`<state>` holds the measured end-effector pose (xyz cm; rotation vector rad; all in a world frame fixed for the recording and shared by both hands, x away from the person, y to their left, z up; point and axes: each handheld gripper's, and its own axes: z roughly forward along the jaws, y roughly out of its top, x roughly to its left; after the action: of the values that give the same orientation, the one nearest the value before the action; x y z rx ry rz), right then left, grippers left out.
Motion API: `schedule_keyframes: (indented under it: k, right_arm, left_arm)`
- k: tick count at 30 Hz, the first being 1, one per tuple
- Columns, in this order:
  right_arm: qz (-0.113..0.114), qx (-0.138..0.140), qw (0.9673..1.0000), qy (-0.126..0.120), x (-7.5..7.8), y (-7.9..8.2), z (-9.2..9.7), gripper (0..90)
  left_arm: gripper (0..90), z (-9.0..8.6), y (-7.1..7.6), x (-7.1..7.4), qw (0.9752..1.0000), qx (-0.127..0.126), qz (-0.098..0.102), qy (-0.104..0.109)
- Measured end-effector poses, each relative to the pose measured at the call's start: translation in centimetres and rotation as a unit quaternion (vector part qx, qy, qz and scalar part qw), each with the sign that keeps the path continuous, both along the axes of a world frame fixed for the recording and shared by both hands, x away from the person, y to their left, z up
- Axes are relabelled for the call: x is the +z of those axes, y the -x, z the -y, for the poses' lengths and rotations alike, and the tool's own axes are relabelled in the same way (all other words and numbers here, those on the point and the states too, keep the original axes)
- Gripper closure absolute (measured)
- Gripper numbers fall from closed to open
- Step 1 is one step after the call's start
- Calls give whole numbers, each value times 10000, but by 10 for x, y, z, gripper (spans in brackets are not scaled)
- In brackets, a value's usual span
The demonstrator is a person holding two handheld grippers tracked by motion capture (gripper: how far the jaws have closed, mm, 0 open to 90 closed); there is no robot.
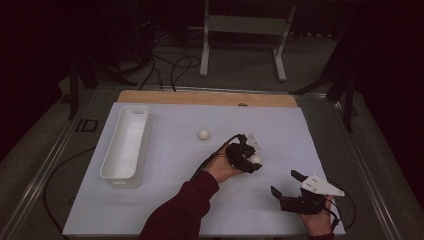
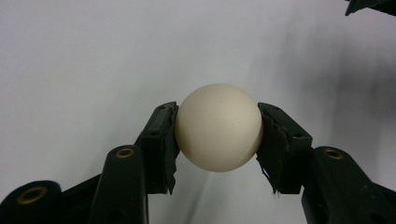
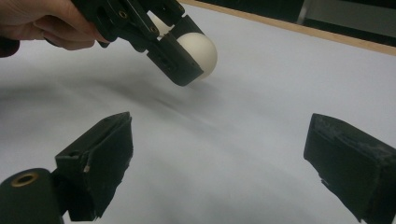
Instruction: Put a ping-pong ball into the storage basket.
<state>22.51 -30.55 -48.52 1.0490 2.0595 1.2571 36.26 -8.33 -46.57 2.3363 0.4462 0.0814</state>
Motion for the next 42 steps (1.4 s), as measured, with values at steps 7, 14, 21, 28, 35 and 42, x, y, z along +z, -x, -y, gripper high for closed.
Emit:
schedule_keyframes:
  k: [7,14,21,28,35,42]
  right_arm:
    - [4,-2,10000,-10,0,0,0,80]
    - [5,-2,10000,-8,0,0,0,80]
    - [5,0,10000,-3,0,0,0,80]
    - [-8,11,10000,-7,0,0,-1,80]
    - [-13,14,10000,-10,0,0,-1,79]
    - [-16,16,10000,-10,0,0,-1,80]
  left_arm:
    - [510,-4,1,4,10000,-17,45,-20]
    - [510,-7,1,9,10000,-16,68,11]
    - [510,-11,2,13,10000,-23,76,15]
    - [510,-17,2,19,9999,-67,70,48]
    - [510,-20,3,24,9999,-114,116,20]
    - [510,-25,2,30,9998,-164,96,90]
